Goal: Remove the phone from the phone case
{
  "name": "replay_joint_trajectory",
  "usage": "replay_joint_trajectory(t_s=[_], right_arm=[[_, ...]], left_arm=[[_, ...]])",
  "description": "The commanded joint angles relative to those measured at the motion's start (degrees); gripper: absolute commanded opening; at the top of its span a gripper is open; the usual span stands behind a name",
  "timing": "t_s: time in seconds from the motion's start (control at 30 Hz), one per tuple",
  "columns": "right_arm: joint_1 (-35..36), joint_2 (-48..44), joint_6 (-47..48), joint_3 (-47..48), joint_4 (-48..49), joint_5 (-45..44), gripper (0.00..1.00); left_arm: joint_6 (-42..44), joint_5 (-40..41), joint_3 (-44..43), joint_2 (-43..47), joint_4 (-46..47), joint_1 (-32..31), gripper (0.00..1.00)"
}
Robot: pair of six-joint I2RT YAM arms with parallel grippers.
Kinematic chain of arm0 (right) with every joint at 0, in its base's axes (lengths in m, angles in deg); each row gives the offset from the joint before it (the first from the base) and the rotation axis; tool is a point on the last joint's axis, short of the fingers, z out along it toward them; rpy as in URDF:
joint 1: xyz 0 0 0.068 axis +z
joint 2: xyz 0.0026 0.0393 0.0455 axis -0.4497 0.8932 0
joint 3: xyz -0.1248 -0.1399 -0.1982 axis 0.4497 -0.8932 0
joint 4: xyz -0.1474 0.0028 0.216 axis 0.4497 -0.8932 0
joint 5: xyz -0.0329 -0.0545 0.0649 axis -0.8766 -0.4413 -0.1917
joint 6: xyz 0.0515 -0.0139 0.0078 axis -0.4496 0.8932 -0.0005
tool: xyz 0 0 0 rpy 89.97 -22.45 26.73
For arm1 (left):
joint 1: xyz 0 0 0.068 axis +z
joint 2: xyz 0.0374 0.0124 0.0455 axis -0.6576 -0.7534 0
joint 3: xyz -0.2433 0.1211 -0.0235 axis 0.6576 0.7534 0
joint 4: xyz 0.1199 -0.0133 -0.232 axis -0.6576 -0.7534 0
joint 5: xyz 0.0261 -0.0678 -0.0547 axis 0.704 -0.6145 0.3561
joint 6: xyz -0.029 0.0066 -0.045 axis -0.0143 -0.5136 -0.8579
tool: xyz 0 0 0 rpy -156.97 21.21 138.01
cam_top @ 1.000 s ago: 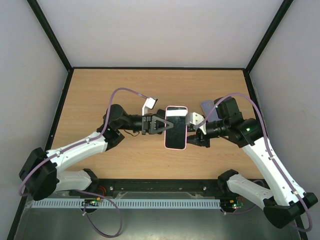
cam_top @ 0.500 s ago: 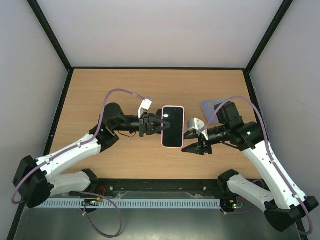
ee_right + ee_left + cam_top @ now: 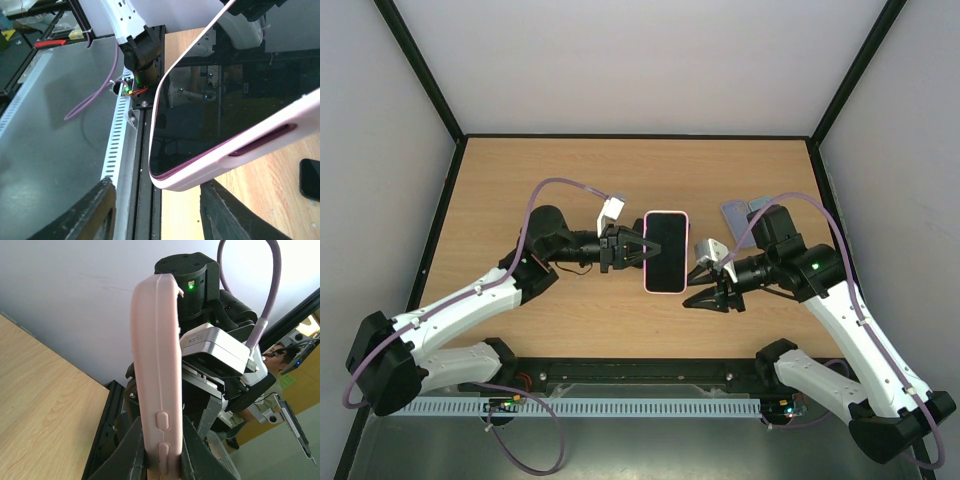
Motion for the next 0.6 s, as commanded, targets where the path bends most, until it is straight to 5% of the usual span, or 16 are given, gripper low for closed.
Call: replay_joint_trajectory(t_s=[0.0,0.57], right_arm=[[0.1,-0.22,-0.1,1.12,1.0,0.84,0.42],[0.09,0.31,-6.78,0.16,8.29,-0.87,0.23]], left_arm=[[-0.1,-0.58,-1.17,1.18,3.89,0.21,0.03],[-1.43,-2.49,-1.05,1.1,5.13,0.2,0.03]])
